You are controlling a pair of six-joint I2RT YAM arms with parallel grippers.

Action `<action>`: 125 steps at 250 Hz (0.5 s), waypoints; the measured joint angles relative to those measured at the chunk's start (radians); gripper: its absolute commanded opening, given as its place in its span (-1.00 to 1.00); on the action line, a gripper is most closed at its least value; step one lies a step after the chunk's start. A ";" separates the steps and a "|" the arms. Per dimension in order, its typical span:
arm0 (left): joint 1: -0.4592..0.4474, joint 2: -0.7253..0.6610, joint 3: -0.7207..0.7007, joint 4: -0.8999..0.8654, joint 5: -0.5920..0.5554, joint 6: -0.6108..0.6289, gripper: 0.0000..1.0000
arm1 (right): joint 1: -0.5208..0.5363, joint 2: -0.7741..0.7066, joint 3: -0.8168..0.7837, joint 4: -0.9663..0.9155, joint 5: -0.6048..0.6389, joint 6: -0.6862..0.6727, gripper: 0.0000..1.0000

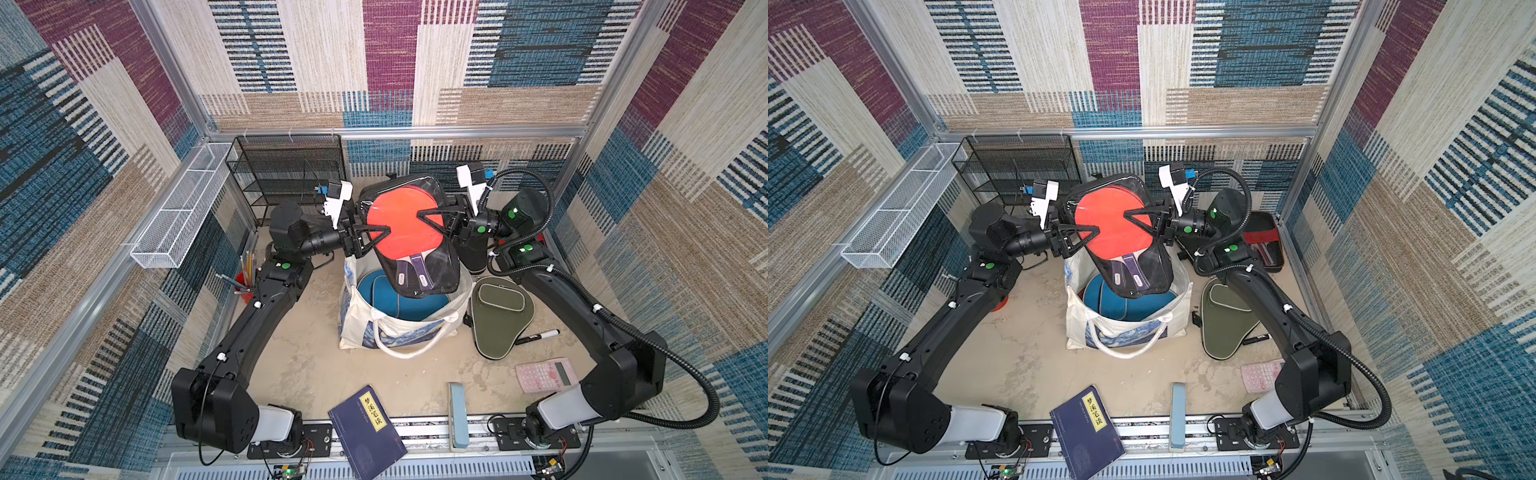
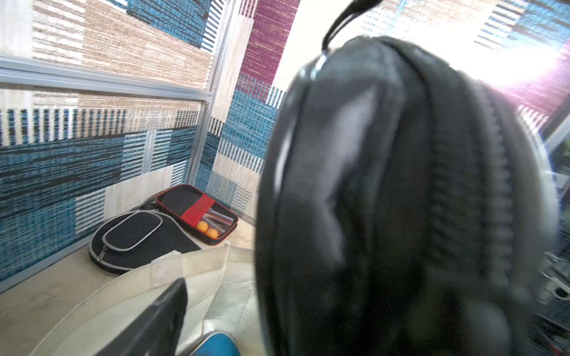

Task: Remove the ping pong set from the canvas bag
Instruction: Place the ping pong set at the center of the board.

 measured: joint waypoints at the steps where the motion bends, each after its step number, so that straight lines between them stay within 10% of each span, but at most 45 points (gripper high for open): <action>1: 0.000 0.000 0.000 0.004 0.001 -0.002 0.19 | 0.000 0.001 0.000 0.003 0.000 0.002 -1.00; 41: -0.002 0.016 -0.003 0.129 0.056 -0.084 -0.62 | -0.001 0.034 -0.010 0.099 0.019 0.096 -1.00; 94: -0.001 0.026 0.024 0.207 0.147 -0.137 -1.00 | -0.002 0.045 -0.010 0.197 -0.003 0.156 -1.00; 125: 0.008 0.027 0.049 0.189 0.147 -0.137 -1.00 | -0.001 0.043 0.012 0.152 0.014 0.128 0.11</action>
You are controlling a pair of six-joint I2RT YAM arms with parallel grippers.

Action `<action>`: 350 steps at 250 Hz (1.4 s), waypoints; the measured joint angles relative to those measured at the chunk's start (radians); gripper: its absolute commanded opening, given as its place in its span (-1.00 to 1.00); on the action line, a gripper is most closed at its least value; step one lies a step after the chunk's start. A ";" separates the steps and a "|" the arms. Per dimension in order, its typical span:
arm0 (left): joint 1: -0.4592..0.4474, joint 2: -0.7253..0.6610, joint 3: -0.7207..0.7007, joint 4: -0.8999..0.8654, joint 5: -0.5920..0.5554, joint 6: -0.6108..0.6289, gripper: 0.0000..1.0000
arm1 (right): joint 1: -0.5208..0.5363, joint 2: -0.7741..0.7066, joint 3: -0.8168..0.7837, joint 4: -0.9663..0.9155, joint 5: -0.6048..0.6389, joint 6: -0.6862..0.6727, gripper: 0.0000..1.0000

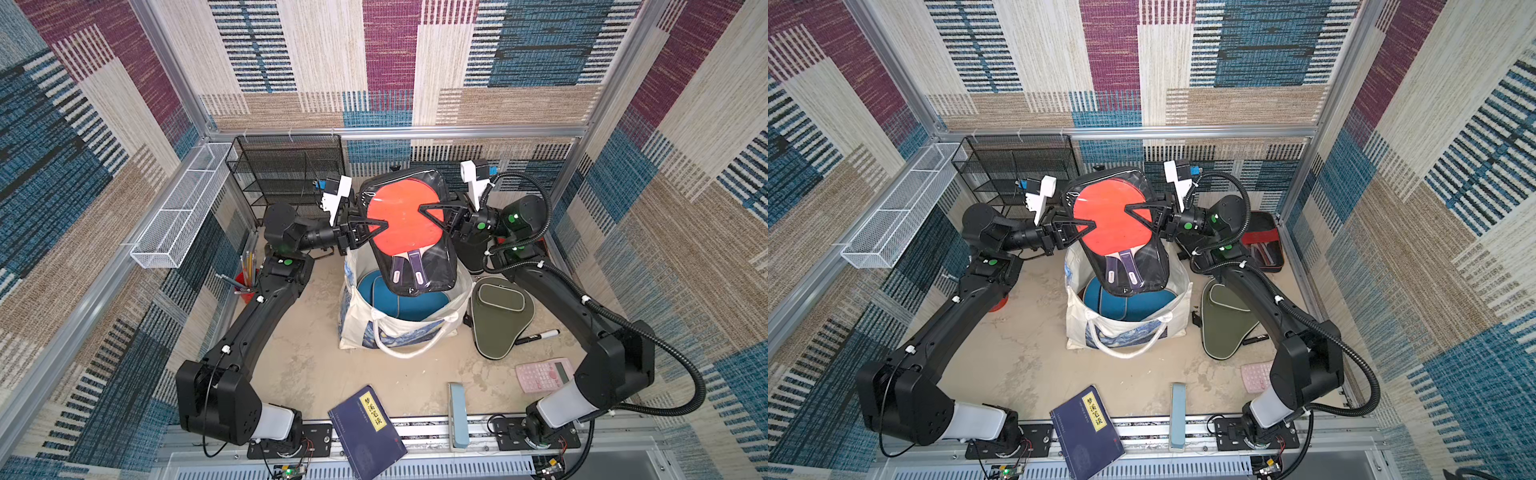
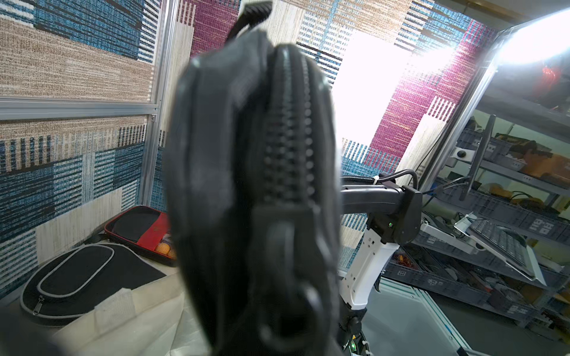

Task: Remove the ping pong set from the canvas bag
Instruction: Place the ping pong set at the center of the board, then adjust the canvas bag at the center of the board.

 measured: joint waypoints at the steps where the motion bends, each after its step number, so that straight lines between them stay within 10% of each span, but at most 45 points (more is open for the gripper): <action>1: 0.001 0.000 0.002 -0.003 -0.001 0.001 -1.00 | 0.000 0.000 0.002 -0.004 0.001 -0.003 0.15; 31: 0.054 -0.026 0.105 -0.187 -0.059 0.060 -1.00 | 0.000 -0.038 0.080 -0.247 0.083 -0.196 1.00; 141: 0.166 0.401 1.160 -1.339 -0.500 0.653 -1.00 | -0.022 -0.060 0.169 -0.958 0.661 -0.718 0.99; 188: 0.185 0.559 1.337 -1.585 -0.649 0.774 -1.00 | -0.023 0.004 0.160 -1.071 0.725 -0.770 1.00; 301: 0.231 0.554 0.997 -1.669 -0.715 0.830 -1.00 | -0.023 0.043 0.082 -1.155 0.753 -0.804 0.09; 350: 0.230 0.583 0.876 -1.626 -0.658 0.817 -1.00 | -0.023 0.027 0.050 -1.166 0.717 -0.803 -0.78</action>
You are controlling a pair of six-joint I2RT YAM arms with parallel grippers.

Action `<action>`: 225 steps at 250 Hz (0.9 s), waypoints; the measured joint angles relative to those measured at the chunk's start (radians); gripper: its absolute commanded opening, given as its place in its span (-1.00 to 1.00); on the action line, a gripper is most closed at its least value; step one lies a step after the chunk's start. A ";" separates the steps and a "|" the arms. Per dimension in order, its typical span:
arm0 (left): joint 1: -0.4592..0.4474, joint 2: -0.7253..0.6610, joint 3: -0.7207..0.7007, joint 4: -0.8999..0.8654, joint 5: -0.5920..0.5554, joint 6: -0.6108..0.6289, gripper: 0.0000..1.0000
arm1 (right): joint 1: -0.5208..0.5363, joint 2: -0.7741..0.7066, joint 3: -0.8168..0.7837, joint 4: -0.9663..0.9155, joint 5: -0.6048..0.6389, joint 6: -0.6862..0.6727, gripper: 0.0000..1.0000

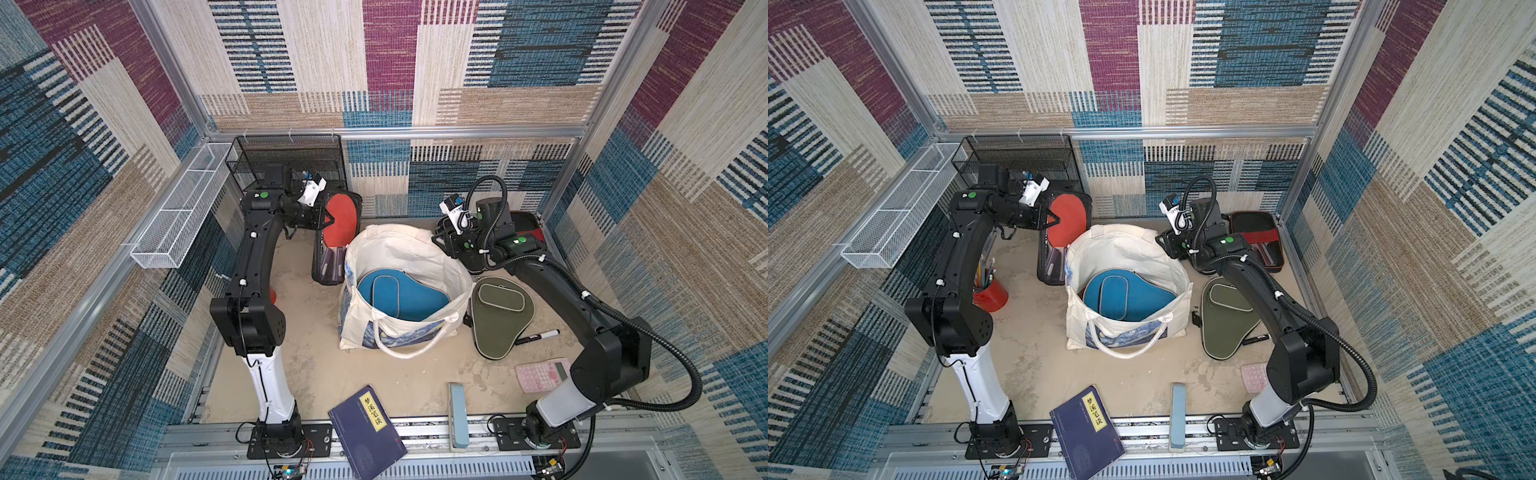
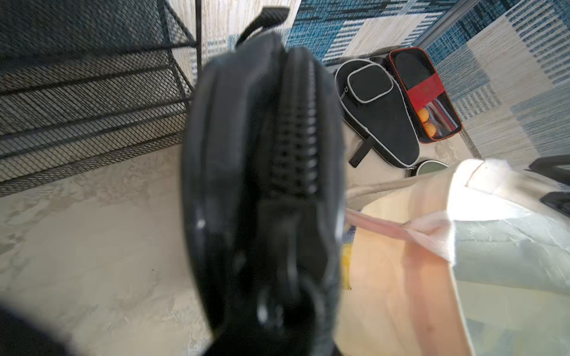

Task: Remove the ping pong set from the canvas bag
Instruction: Adjust the canvas bag at the center of the board.

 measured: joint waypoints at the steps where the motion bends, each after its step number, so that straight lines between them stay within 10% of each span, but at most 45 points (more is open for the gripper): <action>1: 0.000 0.000 -0.002 0.002 0.001 0.000 -1.00 | 0.000 -0.001 -0.001 0.000 -0.001 0.000 -0.79; 114: -0.051 0.180 -0.045 0.180 0.133 -0.100 -1.00 | 0.002 -0.262 -0.336 0.194 -0.109 0.015 -1.00; 225: -0.112 0.463 0.201 0.229 0.239 -0.242 -1.00 | 0.061 -0.373 -0.528 0.402 -0.248 -0.076 -1.00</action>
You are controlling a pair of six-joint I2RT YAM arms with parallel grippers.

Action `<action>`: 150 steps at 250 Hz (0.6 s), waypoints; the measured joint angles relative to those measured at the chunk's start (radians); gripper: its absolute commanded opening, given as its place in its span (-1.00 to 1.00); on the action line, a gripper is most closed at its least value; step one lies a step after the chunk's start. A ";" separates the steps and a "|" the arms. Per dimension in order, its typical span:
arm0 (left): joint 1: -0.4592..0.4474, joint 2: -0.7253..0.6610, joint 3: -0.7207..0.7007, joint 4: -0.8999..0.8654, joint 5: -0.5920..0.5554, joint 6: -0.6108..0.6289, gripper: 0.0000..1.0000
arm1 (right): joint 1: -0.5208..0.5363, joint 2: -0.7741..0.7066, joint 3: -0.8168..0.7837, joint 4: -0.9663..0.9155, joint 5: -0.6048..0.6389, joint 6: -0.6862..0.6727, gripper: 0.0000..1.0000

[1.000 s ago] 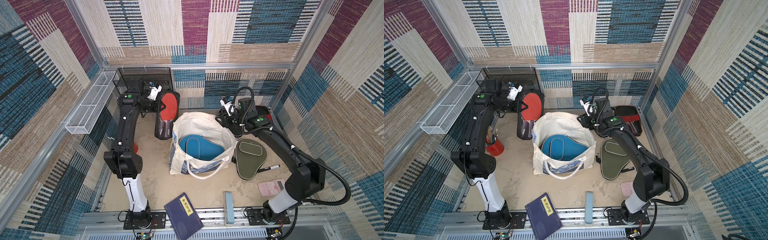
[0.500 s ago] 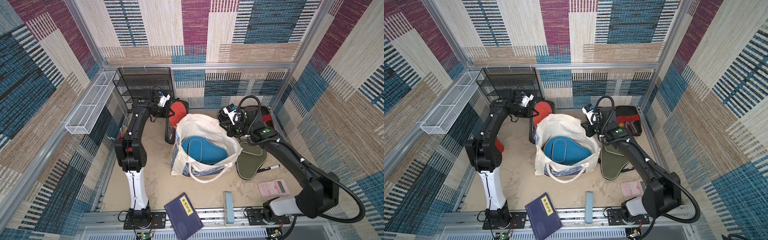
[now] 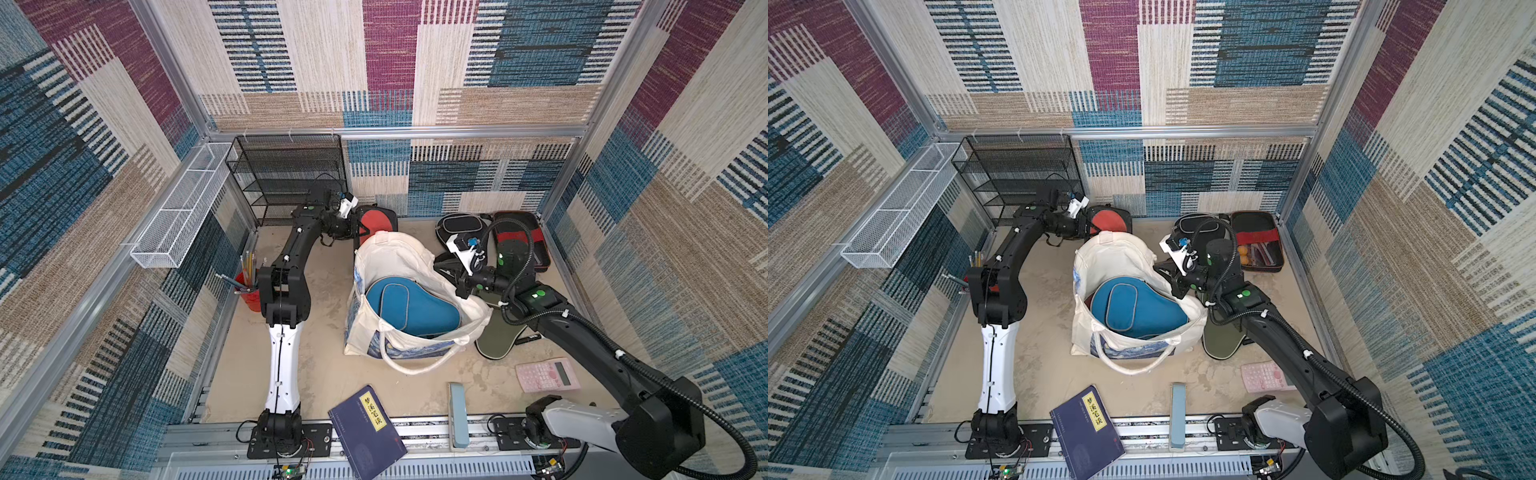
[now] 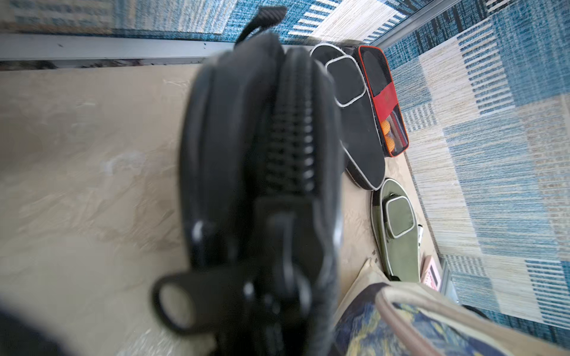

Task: Remove the ping pong set from the canvas bag
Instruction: Adjust the canvas bag at the center of the board.

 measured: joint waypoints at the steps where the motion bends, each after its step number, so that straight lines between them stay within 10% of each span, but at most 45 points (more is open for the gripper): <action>1: 0.000 0.002 0.003 0.000 0.002 -0.002 -1.00 | 0.000 0.000 0.000 0.001 -0.001 -0.001 -1.00; 150: -0.106 0.226 0.199 0.106 0.044 -0.234 -1.00 | 0.092 0.085 -0.003 0.098 -0.022 -0.029 -1.00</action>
